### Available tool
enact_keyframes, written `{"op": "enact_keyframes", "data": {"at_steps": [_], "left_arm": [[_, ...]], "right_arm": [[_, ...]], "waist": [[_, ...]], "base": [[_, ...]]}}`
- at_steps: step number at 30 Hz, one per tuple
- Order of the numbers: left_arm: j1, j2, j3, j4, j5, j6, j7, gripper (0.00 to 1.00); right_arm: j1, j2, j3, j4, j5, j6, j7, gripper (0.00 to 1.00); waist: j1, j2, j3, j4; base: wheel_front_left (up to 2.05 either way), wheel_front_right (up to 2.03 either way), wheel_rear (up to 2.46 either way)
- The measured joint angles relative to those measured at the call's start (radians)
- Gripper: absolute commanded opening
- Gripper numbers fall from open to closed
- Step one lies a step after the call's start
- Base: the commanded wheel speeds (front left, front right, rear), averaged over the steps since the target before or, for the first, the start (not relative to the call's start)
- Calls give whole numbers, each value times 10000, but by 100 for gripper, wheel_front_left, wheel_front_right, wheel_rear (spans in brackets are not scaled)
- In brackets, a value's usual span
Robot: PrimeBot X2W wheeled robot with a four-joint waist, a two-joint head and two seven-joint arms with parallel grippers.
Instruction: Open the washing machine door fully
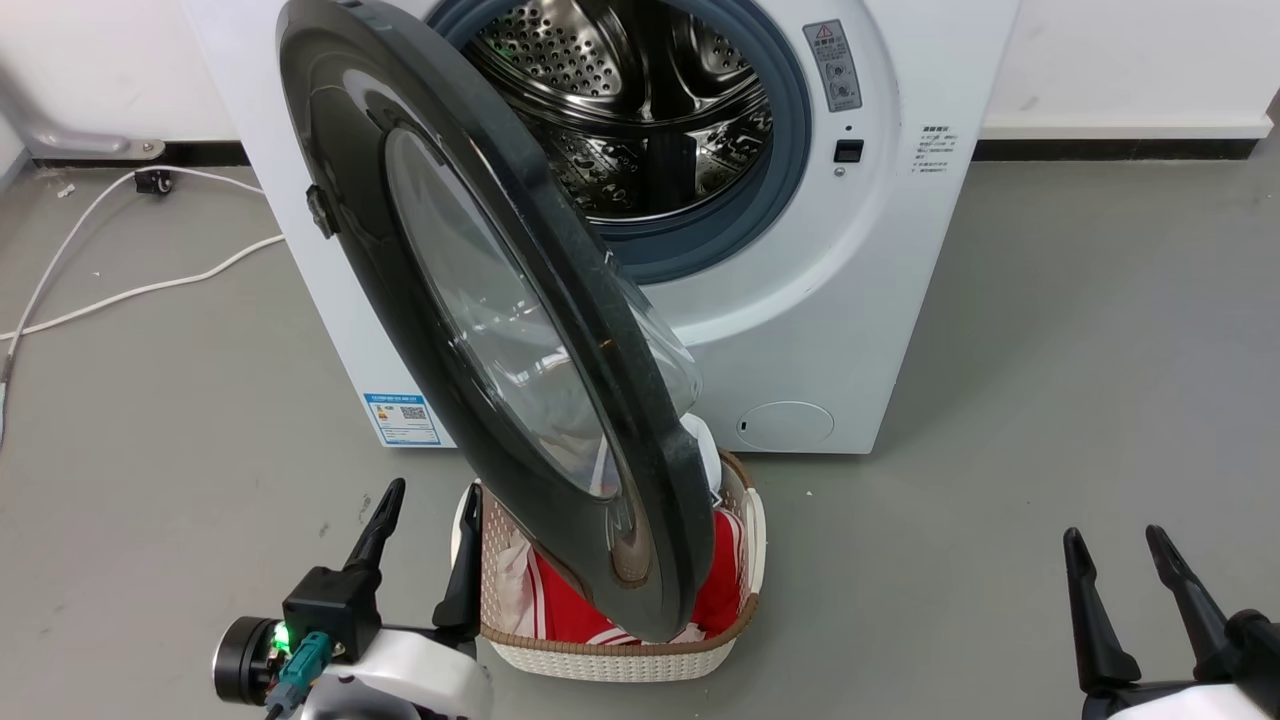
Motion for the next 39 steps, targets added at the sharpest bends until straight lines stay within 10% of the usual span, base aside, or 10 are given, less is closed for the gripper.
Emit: {"op": "enact_keyframes", "data": {"at_steps": [15, 16, 17, 18, 39], "left_arm": [[91, -8, -79, 140, -100, 27, 0, 100], [91, -2, -104, 169, -104, 25, 2, 87], [91, -2, -123, 184, -119, 25, 6, 31], [91, -4, -155, 190, -132, 13, 33, 0], [-1714, -40, -65, -3657, 123, 621, 59, 0]], "right_arm": [[-119, 12, 38, 150, -86, -2, -105, 100], [-136, 13, 42, 148, -88, -2, -105, 100], [-144, 13, 35, 138, -111, -2, -105, 100], [-145, 15, 19, 134, -142, 0, -107, 100], [-309, 207, -236, -77, -316, 0, -36, 100]], "waist": [[-1, 0, 48, -19], [0, 0, 58, -18], [0, 0, 74, -15], [0, 0, 89, -7], [0, 0, 240, 441]], "base": [[0, 0, 0], [0, 0, 0], [0, 0, 0], [0, 0, 0], [0, 0, 0]]}}
